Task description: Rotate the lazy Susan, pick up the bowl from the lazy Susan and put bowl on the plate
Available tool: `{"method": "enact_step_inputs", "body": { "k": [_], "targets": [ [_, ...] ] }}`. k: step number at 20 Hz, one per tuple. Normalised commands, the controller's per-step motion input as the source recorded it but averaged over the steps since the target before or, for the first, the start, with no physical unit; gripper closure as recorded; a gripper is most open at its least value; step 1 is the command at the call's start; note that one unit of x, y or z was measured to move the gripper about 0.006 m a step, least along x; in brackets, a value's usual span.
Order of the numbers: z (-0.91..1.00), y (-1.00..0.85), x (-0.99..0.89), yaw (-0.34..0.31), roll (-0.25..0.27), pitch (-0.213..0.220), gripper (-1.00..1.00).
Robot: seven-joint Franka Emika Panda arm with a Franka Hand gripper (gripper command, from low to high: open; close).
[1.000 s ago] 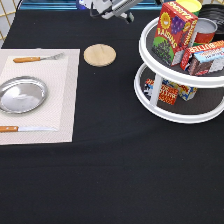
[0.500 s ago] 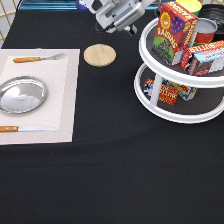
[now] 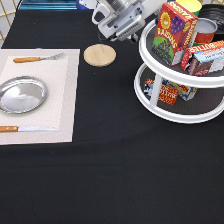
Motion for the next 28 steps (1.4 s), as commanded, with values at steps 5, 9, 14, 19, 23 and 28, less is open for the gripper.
{"method": "enact_step_inputs", "body": {
  "k": [5,9,14,19,23,28],
  "targets": [
    [-0.02,-0.04,0.33,0.087,-0.002,0.000,-1.00],
    [-0.06,-0.09,0.41,0.066,0.000,0.000,-1.00],
    [-0.12,-0.17,0.39,0.066,0.000,0.000,-1.00],
    [0.00,-0.18,0.49,0.078,0.000,0.000,-1.00],
    [0.00,-0.17,0.65,0.092,0.003,0.000,-1.00],
    [0.00,-0.14,0.72,0.102,0.044,0.001,-1.00]
  ]
}}
